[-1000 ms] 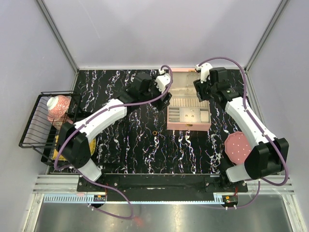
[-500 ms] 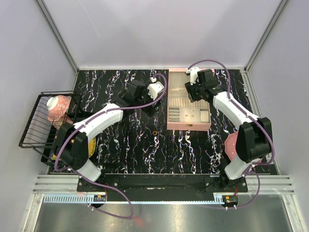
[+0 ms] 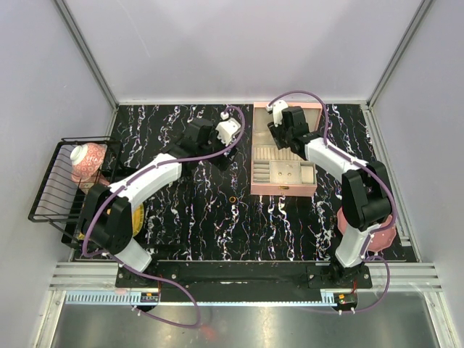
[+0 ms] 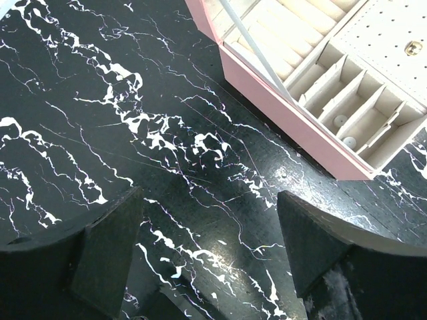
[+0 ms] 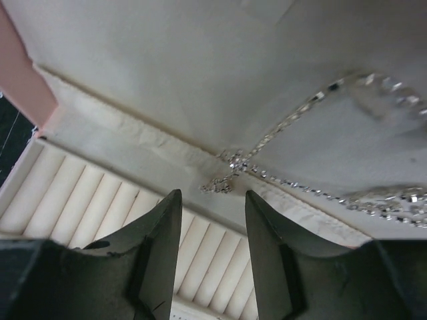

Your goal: Organize the mixed jewelry

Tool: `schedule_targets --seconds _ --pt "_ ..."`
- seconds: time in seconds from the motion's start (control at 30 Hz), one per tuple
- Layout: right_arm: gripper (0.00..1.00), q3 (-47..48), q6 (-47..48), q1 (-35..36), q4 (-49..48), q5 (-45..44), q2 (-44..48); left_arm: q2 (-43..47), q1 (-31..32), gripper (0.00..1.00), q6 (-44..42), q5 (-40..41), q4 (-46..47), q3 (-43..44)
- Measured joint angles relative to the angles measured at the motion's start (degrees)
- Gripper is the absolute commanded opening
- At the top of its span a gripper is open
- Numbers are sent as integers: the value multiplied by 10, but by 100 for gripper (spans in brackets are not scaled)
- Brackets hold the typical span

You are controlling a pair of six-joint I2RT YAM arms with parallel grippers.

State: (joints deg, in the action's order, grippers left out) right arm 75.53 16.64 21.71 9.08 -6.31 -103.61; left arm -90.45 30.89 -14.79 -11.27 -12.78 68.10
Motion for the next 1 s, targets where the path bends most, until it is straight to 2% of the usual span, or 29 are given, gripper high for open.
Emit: schedule_targets --seconds 0.17,0.4,0.73,1.0 --pt "47 0 5 0 -34 -19 -4 0 -5 84 2 0 4 0" --pt "39 0 6 3 -45 -35 -9 0 -9 84 8 -1 9 0" --pt "22 0 1 8 -50 -64 -13 0 -10 84 16 -4 10 0" --pt "1 0 -7 16 -58 -81 -17 0 -12 84 17 -24 20 0"
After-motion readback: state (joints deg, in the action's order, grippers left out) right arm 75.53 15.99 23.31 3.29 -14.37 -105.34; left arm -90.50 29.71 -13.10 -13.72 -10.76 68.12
